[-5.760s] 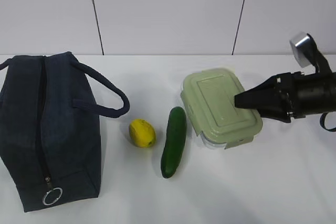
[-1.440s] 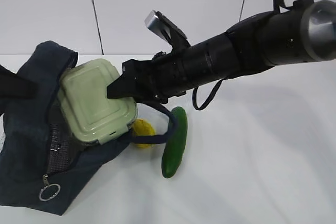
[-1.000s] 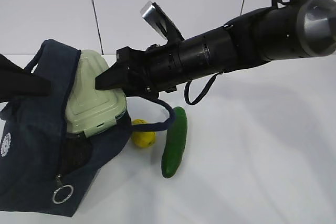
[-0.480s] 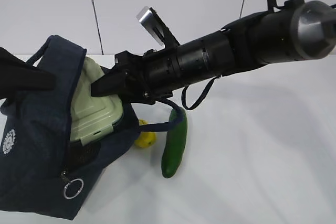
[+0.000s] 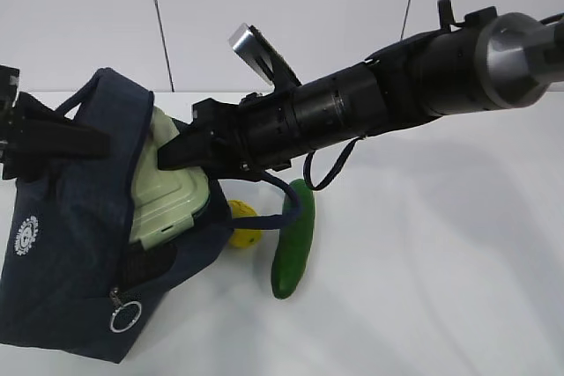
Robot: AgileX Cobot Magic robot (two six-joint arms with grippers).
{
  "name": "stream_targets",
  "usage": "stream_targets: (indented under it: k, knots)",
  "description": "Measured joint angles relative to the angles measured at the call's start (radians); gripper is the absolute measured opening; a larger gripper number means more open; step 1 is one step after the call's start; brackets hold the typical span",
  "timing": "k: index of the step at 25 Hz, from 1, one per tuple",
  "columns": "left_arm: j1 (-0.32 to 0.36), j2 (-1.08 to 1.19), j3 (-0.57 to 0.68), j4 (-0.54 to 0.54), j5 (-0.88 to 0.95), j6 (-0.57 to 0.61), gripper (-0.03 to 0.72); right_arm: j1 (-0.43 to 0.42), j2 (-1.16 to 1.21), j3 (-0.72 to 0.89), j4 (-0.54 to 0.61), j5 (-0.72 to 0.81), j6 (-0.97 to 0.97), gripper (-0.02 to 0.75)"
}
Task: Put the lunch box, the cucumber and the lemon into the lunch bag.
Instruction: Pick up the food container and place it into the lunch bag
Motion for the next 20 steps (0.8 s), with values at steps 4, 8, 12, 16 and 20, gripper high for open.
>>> stream_targets:
  k: [4, 8, 12, 16, 20]
  knots:
    - [0.0, 0.032, -0.002, -0.02, 0.017, 0.022, 0.01, 0.0, 0.0, 0.0, 0.0, -0.011, -0.016, 0.358]
    - [0.0, 0.046, -0.002, -0.043, 0.035, 0.044, 0.01, 0.002, 0.0, 0.0, 0.0, -0.017, -0.02, 0.358]
    - [0.0, 0.048, -0.002, -0.047, 0.041, 0.052, 0.01, 0.007, 0.0, 0.0, 0.0, -0.024, -0.022, 0.358]
    - [0.0, 0.048, -0.002, -0.048, 0.045, 0.054, 0.01, 0.023, 0.008, -0.004, 0.006, -0.039, -0.026, 0.358]
    - [0.0, 0.048, -0.002, -0.048, 0.049, 0.054, 0.01, 0.029, 0.03, -0.006, 0.008, -0.039, -0.029, 0.358]
